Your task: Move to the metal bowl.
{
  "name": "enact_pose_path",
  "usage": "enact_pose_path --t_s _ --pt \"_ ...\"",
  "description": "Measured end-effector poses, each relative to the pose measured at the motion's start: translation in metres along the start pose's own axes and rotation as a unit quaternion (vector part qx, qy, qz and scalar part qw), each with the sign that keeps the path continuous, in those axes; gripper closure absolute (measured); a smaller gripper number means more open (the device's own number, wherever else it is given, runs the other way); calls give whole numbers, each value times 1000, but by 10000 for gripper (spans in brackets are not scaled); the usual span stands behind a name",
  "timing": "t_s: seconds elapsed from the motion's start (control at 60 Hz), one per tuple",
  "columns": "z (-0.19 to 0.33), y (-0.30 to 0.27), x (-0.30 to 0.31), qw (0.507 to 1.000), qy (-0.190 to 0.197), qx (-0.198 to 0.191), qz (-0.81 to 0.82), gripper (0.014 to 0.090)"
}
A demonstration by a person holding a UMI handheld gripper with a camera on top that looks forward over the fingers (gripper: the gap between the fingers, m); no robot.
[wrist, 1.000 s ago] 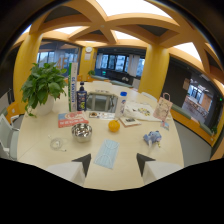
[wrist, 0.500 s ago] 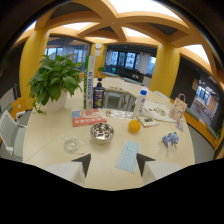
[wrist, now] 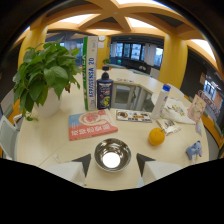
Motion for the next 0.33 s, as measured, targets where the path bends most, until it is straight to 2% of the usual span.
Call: enact_pose_path --t_s 0.15,0.333 --pt "28 -1 2 1000 -3 -16 0 187" --pt "38 2 -2 1000 -10 -29 4 181"
